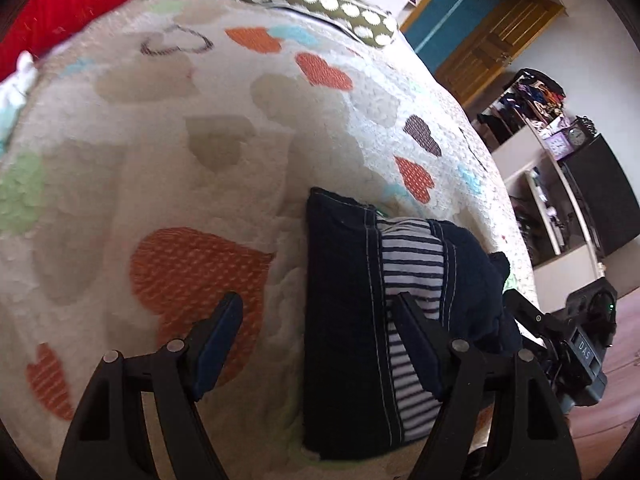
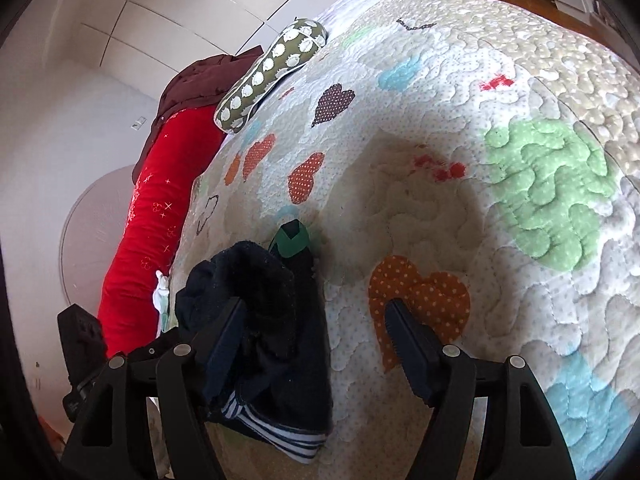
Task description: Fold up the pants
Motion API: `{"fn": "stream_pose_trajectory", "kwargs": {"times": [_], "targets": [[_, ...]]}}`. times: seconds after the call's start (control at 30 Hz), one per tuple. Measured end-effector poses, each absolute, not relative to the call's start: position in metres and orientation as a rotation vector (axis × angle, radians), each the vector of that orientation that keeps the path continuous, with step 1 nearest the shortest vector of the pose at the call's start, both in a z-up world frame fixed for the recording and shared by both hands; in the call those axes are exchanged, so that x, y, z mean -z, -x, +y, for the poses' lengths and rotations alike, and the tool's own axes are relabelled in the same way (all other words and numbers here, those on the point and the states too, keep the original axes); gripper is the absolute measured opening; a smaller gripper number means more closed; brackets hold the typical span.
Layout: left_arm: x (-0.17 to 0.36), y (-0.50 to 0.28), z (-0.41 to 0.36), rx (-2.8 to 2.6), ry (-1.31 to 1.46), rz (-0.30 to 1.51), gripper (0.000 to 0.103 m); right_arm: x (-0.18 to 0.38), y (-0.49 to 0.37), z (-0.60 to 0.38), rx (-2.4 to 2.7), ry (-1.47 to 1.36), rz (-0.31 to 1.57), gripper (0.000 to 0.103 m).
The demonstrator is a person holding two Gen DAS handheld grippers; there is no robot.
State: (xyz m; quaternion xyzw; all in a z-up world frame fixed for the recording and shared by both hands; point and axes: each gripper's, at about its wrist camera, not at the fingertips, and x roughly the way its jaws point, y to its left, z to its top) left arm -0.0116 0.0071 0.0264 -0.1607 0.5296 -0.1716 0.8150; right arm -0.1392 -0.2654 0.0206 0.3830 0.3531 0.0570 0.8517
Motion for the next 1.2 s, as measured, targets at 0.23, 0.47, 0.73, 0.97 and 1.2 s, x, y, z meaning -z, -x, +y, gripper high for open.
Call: {"fn": "stream_pose_trajectory", "kwargs": {"times": [0.23, 0.47, 0.73, 0.97, 1.2], "targets": [[-0.015, -0.003, -0.008, 0.496, 0.409, 1.166, 0.076, -0.013, 0.115, -0.261, -0.181, -0.802, 0.754, 0.077], [-0.028, 0.002, -0.018, 0.581, 0.438, 1.169, 0.032, -0.01, 0.102, -0.246, -0.291, -0.853, 0.773, 0.032], [-0.064, -0.01, -0.023, 0.575, 0.405, 1.102, 0.032, -0.047, 0.086, -0.237, -0.328, -0.797, 0.729, 0.031], [-0.087, -0.04, -0.027, 0.541, 0.357, 1.042, 0.032, -0.084, 0.052, -0.235, -0.315, -0.716, 0.688, 0.03], [-0.079, -0.076, -0.031, 0.498, 0.323, 1.041, 0.032, -0.091, 0.015, -0.24, -0.286, -0.69, 0.682, 0.03]]}}
